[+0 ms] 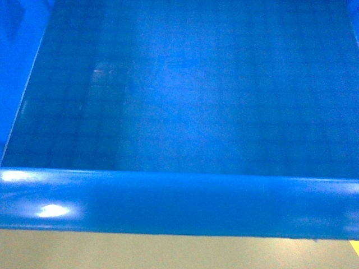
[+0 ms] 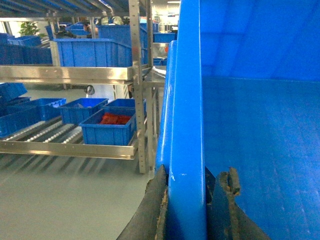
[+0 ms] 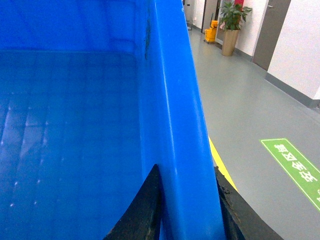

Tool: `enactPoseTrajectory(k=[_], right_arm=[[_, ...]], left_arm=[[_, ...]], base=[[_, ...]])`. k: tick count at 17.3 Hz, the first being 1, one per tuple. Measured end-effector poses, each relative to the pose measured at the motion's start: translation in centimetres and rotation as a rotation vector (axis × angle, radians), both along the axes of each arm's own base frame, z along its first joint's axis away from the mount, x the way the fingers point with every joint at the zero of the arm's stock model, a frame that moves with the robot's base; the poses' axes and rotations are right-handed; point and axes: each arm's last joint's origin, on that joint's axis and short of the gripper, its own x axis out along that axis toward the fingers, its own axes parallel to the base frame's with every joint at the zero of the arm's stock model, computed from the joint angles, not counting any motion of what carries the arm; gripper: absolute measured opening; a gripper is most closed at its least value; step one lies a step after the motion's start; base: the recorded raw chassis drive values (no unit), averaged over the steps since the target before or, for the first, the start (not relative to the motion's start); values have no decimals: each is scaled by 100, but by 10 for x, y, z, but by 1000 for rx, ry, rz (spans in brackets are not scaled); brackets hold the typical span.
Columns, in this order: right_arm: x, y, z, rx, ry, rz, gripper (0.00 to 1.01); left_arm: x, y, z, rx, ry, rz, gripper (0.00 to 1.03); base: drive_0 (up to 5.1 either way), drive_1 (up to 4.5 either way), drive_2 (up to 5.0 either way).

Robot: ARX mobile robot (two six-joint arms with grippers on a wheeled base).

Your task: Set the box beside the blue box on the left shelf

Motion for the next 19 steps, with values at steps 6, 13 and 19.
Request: enactPoseTrajectory(k=[6, 13, 19], right_arm=[[0, 0, 0, 0, -2, 0, 20], [0, 0, 0, 1, -1, 0, 20], [0, 0, 0, 0, -1, -2, 20]], left_arm=[[0, 0, 0, -1, 0, 1, 11], [0, 0, 0, -1, -1, 0, 11], [0, 0, 0, -1, -1, 0, 11]], base=[[-1, 412, -413], [-6, 408, -419], [-5, 408, -419]])
